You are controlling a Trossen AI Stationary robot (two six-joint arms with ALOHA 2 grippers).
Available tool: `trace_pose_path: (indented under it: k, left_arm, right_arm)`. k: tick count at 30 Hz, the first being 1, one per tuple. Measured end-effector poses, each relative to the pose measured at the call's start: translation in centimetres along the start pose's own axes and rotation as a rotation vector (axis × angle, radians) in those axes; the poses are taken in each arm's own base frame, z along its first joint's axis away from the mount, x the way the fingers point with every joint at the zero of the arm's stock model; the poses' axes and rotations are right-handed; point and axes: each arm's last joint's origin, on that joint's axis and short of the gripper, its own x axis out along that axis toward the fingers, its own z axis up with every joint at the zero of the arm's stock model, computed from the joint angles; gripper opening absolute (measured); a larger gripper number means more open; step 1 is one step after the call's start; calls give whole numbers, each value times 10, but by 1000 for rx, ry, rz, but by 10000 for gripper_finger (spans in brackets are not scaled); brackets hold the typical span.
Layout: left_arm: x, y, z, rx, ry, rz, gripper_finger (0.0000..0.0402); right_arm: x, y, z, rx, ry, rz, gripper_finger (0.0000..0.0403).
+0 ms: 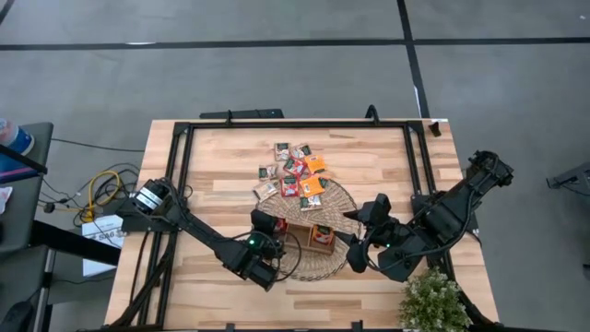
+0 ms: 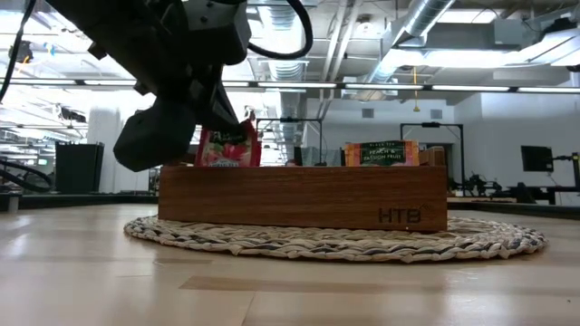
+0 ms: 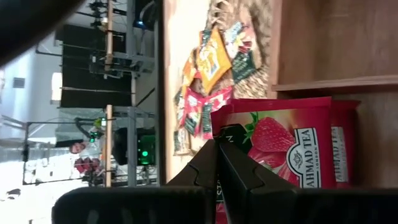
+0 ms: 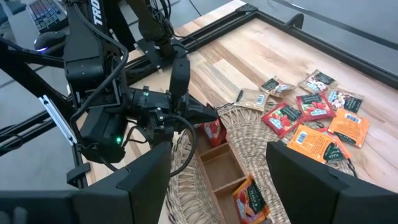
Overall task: Pick & Place Tea
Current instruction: Put the red tea bag into the left section of the wooden organizer
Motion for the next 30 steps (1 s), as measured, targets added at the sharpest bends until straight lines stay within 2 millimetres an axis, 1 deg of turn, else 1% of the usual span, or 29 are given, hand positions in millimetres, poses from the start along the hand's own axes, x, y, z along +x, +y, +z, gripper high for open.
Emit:
trace_pose_path:
  k: [11, 17, 23, 30]
  left_arm:
    - [0, -1, 0, -12, 4, -35, 0]
    - [0, -2, 0, -53, 12, -83, 0]
    - [0, -2, 0, -110, 14, -83, 0]
    - [-1, -1, 0, -94, 14, -90, 6]
  right_arm:
    - [0, 0, 0, 0, 2, 1, 255]
    - [0, 0, 0, 0, 3, 2, 255]
    - [0, 0, 0, 0, 5, 3, 255]
    - [0, 0, 0, 0, 6, 4, 255]
